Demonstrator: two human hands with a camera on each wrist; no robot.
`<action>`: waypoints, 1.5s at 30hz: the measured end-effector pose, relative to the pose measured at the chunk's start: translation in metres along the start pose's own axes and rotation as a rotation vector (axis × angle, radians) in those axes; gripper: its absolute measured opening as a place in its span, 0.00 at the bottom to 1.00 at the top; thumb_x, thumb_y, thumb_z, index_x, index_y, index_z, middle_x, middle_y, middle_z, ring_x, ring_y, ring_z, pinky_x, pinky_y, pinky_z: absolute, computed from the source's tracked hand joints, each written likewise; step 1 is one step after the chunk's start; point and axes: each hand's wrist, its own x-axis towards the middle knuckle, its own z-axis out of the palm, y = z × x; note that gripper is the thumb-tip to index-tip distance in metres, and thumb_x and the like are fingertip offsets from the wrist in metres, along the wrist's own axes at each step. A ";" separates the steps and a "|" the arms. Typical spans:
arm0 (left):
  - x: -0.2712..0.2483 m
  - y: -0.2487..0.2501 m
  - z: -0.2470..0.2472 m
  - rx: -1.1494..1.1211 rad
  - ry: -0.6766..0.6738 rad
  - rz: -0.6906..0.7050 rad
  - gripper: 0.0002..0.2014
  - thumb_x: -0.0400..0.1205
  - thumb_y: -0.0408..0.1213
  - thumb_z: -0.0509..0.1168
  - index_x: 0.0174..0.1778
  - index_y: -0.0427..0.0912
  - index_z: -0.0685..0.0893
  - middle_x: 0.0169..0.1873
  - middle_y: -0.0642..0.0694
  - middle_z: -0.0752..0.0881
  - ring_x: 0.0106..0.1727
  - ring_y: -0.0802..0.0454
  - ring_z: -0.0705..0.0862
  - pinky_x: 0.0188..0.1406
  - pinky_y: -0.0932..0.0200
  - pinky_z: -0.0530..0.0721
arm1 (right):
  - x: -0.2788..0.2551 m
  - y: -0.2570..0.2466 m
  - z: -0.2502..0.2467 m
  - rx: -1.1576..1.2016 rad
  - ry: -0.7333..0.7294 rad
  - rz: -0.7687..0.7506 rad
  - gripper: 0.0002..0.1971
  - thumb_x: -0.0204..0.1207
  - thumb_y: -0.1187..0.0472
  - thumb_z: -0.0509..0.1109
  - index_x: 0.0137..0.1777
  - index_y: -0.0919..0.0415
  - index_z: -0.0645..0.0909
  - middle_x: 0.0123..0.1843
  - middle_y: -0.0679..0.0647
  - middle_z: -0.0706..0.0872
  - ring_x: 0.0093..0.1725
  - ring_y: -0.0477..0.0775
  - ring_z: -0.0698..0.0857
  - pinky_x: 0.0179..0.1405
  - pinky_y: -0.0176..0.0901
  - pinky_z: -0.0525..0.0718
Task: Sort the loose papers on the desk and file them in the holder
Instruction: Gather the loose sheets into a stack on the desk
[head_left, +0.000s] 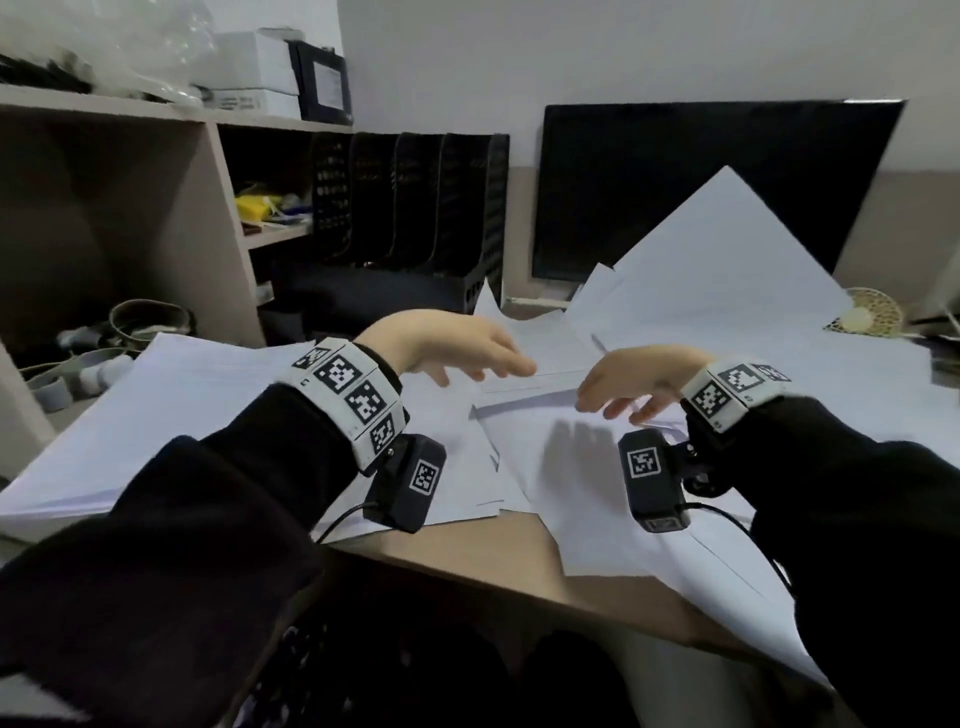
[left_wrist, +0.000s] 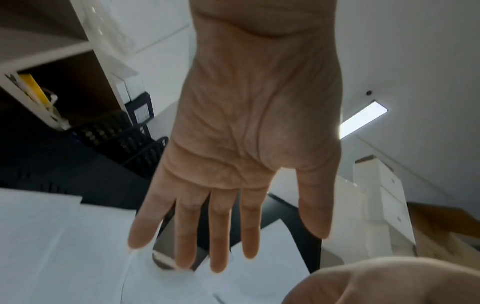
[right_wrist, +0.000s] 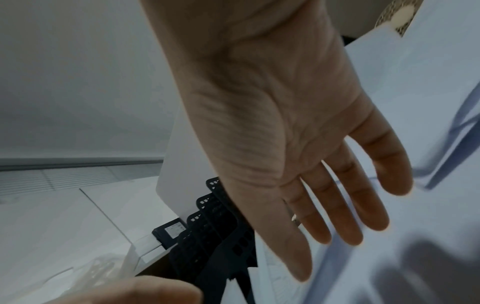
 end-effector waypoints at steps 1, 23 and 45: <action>0.008 0.006 0.009 0.030 -0.048 -0.014 0.23 0.82 0.54 0.64 0.71 0.50 0.76 0.69 0.51 0.78 0.71 0.50 0.75 0.72 0.42 0.74 | -0.003 0.008 -0.001 -0.028 -0.002 0.017 0.15 0.75 0.53 0.74 0.59 0.57 0.83 0.51 0.48 0.86 0.50 0.48 0.84 0.43 0.41 0.84; 0.048 0.090 0.110 0.887 -0.311 0.078 0.57 0.68 0.56 0.76 0.84 0.56 0.43 0.85 0.45 0.49 0.82 0.41 0.61 0.74 0.43 0.70 | -0.018 0.069 -0.014 -0.120 0.006 0.089 0.19 0.79 0.59 0.66 0.69 0.62 0.78 0.56 0.55 0.78 0.56 0.56 0.79 0.59 0.52 0.83; 0.052 0.057 -0.042 0.222 1.062 0.289 0.10 0.83 0.43 0.57 0.50 0.46 0.83 0.48 0.40 0.86 0.53 0.36 0.82 0.44 0.52 0.73 | -0.054 0.077 -0.059 0.521 0.394 -0.180 0.19 0.82 0.40 0.56 0.52 0.49 0.83 0.53 0.45 0.88 0.58 0.51 0.84 0.59 0.52 0.75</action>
